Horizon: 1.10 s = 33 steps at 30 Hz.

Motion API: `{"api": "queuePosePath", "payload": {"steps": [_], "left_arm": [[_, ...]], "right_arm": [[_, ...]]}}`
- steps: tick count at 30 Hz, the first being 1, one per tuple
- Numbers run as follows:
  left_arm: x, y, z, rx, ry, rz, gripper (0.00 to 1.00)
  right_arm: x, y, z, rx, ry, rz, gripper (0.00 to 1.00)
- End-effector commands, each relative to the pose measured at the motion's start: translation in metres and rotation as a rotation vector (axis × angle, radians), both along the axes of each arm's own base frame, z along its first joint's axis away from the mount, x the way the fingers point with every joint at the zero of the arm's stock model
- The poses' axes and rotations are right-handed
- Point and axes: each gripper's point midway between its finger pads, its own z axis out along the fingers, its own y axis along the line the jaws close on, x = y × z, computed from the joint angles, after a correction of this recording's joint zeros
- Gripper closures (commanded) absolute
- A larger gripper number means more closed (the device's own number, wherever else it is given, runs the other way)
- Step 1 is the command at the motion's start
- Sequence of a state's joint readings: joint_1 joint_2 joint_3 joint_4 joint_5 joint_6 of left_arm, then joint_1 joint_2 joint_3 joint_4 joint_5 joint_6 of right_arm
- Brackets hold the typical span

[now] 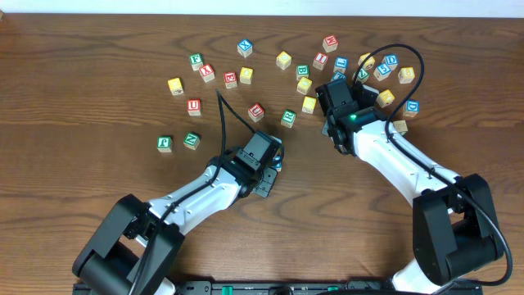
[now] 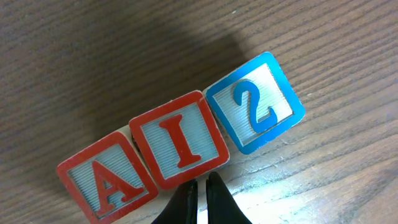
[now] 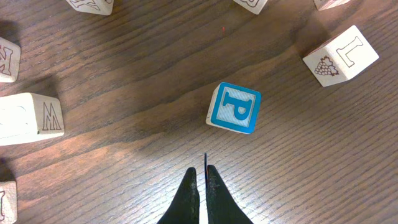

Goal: Spell out AI2

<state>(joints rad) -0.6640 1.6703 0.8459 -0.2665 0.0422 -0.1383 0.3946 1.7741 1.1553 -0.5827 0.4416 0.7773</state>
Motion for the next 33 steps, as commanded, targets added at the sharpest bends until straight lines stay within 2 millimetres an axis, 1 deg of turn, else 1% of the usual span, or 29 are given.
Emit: {"api": "queuePosePath", "payload": {"steps": [1, 9, 15, 18, 19, 22, 24, 27, 31, 33], "left_arm": [[0.004, -0.004, 0.003, -0.009, -0.007, 0.007, 0.93], [0.0, -0.006, 0.004, -0.009, 0.002, 0.001, 0.93], [-0.015, -0.009, 0.006, 0.012, 0.026, -0.034, 0.93], [-0.023, -0.01, 0.012, 0.017, 0.031, -0.05, 0.93], [-0.024, -0.009, 0.017, 0.013, 0.025, -0.052, 0.92], [-0.016, -0.004, 0.033, 0.022, -0.037, -0.027, 0.93], [-0.006, 0.006, 0.045, 0.048, -0.106, 0.031, 0.93], [0.007, 0.02, 0.058, 0.085, -0.183, 0.1, 0.93], [0.015, 0.034, 0.058, 0.093, -0.183, 0.158, 0.93], [0.019, 0.045, 0.056, 0.1, -0.174, 0.195, 0.93]], "right_arm": [[-0.001, -0.003, -0.005, -0.017, 0.01, -0.004, 0.99], [-0.001, -0.003, -0.005, -0.016, 0.01, -0.004, 0.99], [-0.001, -0.003, -0.005, -0.016, 0.01, -0.004, 0.99], [-0.001, -0.003, -0.005, -0.016, 0.01, -0.003, 0.99], [-0.001, -0.003, -0.005, -0.016, 0.01, -0.003, 0.99], [-0.001, -0.003, -0.006, -0.018, 0.012, 0.0, 0.99], [-0.002, -0.002, -0.006, -0.016, 0.015, 0.004, 0.99], [-0.002, -0.001, -0.006, -0.013, 0.015, 0.006, 0.99], [-0.003, 0.0, -0.007, -0.007, 0.022, 0.009, 0.99], [-0.004, -0.001, -0.007, -0.007, 0.026, 0.009, 0.99]]}}
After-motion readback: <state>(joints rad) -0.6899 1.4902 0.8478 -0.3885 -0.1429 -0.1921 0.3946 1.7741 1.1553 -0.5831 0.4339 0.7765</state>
